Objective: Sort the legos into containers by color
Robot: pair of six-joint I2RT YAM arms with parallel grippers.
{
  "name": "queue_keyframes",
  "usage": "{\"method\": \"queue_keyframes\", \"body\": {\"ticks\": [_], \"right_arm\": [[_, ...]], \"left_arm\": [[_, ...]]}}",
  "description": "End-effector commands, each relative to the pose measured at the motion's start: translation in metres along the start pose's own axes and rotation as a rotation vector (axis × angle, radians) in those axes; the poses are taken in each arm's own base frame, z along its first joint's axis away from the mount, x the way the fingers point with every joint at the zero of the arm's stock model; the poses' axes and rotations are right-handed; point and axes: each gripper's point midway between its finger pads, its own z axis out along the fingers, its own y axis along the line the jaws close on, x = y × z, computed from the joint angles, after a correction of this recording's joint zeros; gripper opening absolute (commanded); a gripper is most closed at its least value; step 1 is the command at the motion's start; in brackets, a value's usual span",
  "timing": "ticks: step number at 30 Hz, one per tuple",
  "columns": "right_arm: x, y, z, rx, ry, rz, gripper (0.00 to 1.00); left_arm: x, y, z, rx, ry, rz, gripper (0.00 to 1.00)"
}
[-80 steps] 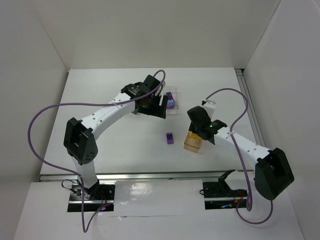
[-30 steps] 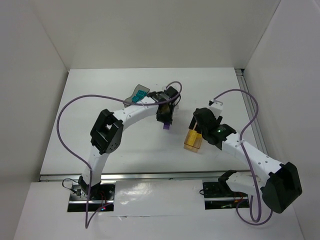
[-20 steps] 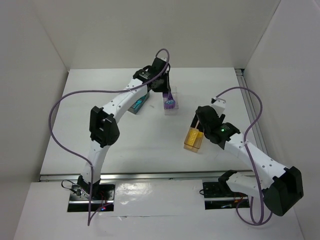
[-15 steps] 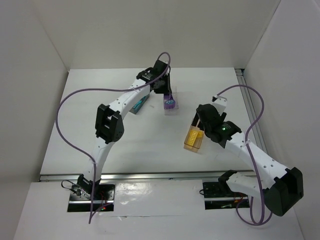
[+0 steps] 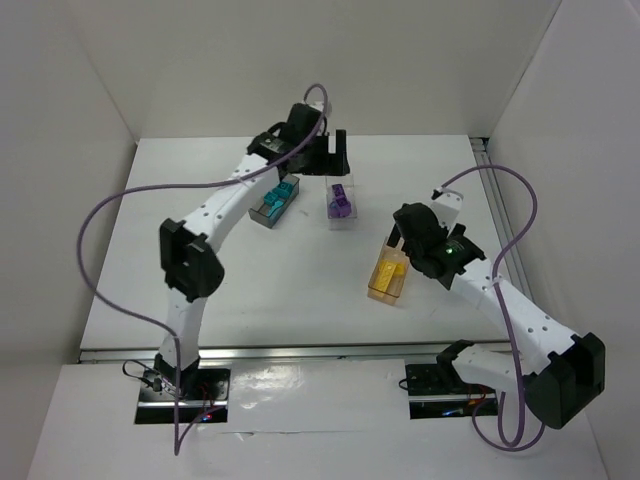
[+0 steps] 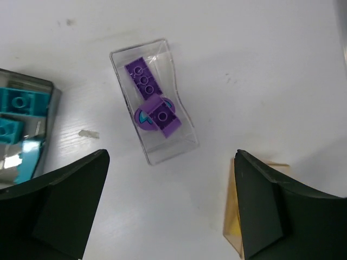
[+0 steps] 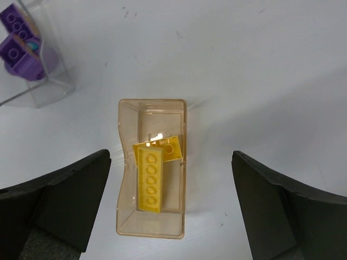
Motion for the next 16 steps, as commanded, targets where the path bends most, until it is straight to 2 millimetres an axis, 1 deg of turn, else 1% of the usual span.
{"method": "queue_keyframes", "body": {"ticks": [1, 2, 4, 5, 6, 7, 8, 9, 11, 12, 13, 14, 15, 16], "right_arm": [[-0.019, -0.021, -0.004, 0.137, -0.053, 0.07, 1.0], [-0.024, -0.024, -0.006, 0.16, -0.073, 0.082, 1.0], [-0.025, -0.027, -0.008, 0.175, -0.074, 0.093, 1.0], [-0.026, -0.028, -0.01, 0.17, -0.079, 0.1, 1.0], [-0.028, -0.028, -0.012, 0.165, -0.084, 0.106, 1.0], [-0.029, -0.031, -0.015, 0.157, -0.092, 0.106, 1.0], [-0.031, -0.031, -0.018, 0.15, -0.099, 0.115, 1.0], [-0.028, -0.033, -0.019, 0.141, -0.094, 0.118, 1.0], [-0.03, -0.035, -0.025, 0.112, -0.111, 0.145, 1.0], [-0.027, -0.038, -0.026, 0.111, -0.111, 0.146, 1.0], [-0.027, -0.041, -0.028, 0.105, -0.117, 0.153, 1.0], [-0.029, -0.043, -0.029, 0.107, -0.124, 0.164, 1.0], [-0.024, -0.042, -0.028, 0.102, -0.108, 0.159, 1.0], [-0.023, -0.045, -0.029, 0.103, -0.106, 0.157, 1.0]], "left_arm": [[-0.073, -0.016, -0.119, 0.064, -0.268, 0.036, 1.0], [-0.063, -0.005, -0.122, 0.046, -0.252, 0.03, 1.0], [-0.059, 0.002, -0.145, 0.045, -0.27, 0.024, 1.0], [-0.061, 0.004, -0.175, 0.05, -0.311, 0.032, 1.0], [-0.047, 0.015, -0.174, 0.032, -0.29, 0.027, 1.0], [-0.051, 0.023, -0.2, 0.018, -0.339, 0.016, 1.0], [-0.046, 0.025, -0.209, 0.02, -0.344, 0.015, 1.0], [-0.033, 0.038, -0.209, -0.009, -0.324, 0.008, 1.0], [-0.026, 0.048, -0.224, -0.025, -0.341, 0.0, 1.0], [-0.027, 0.054, -0.246, -0.032, -0.386, -0.026, 1.0], [-0.019, 0.061, -0.245, -0.044, -0.381, -0.041, 1.0], [-0.016, 0.064, -0.251, -0.05, -0.392, -0.057, 1.0], [-0.019, 0.067, -0.266, -0.042, -0.434, -0.065, 1.0], [-0.015, 0.068, -0.266, -0.041, -0.439, -0.065, 1.0]]}}
